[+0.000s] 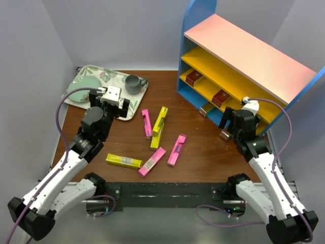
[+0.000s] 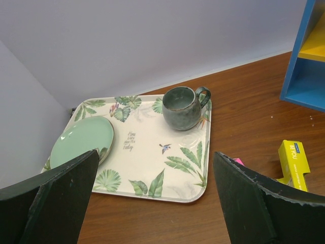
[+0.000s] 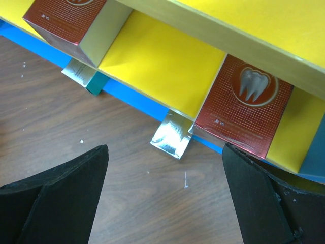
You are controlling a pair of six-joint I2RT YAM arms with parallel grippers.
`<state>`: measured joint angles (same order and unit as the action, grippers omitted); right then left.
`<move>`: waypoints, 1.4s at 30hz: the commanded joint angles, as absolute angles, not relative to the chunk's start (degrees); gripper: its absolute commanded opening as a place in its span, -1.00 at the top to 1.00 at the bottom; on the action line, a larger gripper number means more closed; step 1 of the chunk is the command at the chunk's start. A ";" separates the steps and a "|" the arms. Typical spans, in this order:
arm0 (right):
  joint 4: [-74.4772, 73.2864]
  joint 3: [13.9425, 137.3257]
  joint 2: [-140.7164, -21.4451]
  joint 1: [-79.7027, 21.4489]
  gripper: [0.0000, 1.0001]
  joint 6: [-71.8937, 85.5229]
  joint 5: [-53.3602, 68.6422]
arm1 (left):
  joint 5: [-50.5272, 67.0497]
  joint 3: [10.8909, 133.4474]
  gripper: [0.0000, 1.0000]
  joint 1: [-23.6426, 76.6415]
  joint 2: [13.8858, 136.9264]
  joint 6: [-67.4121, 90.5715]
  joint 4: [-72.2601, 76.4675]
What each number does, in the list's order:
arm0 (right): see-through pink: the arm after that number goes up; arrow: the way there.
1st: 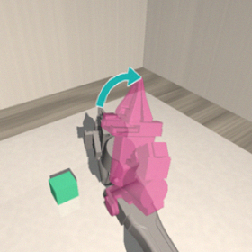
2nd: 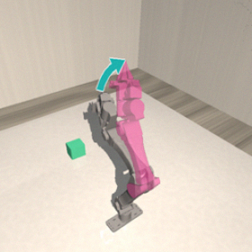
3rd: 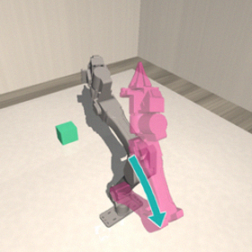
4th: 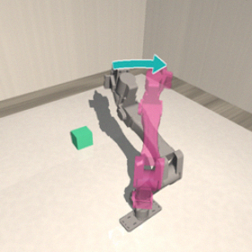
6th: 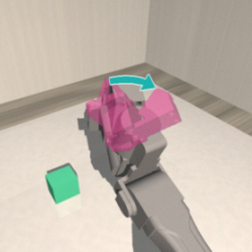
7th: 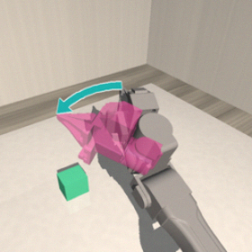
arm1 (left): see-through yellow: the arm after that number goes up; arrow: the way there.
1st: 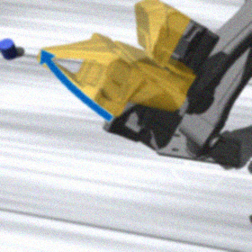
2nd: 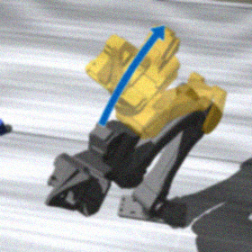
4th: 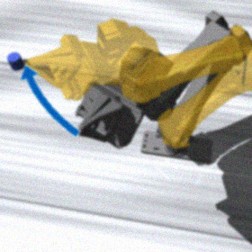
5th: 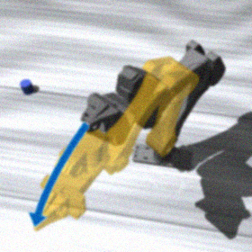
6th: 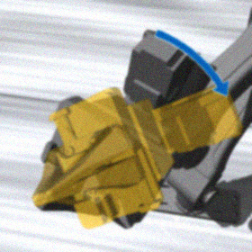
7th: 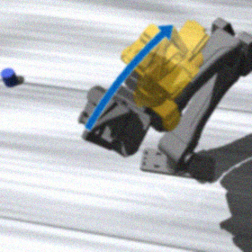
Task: Place and organize the toothpastes onto the shelf
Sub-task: Place the toothpaste on the shelf.
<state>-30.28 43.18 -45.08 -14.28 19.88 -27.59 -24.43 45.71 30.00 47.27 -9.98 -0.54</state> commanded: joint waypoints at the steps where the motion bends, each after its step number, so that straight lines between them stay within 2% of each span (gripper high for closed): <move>1: -24.96 42.45 -46.14 -14.15 -0.97 19.69 -28.39 | -24.08 45.70 -0.99 29.62 47.20 -9.32 1.32; 11: -23.56 41.57 -45.79 -14.24 -0.97 19.25 -34.89 | -24.00 45.70 -0.99 29.53 47.29 -9.40 1.32; 30: -22.06 42.01 -47.02 -14.15 -0.97 18.98 -31.91 | -23.38 45.62 -1.00 29.27 47.55 -9.32 1.32; 34: -23.46 43.24 -45.44 -14.15 -0.97 18.46 -28.40 | -23.12 45.62 -1.00 29.09 47.55 -9.05 1.23; 42: -26.63 44.56 -44.03 -14.24 -0.97 21.26 -11.19 | -22.76 45.79 -0.99 29.18 47.81 -5.81 0.70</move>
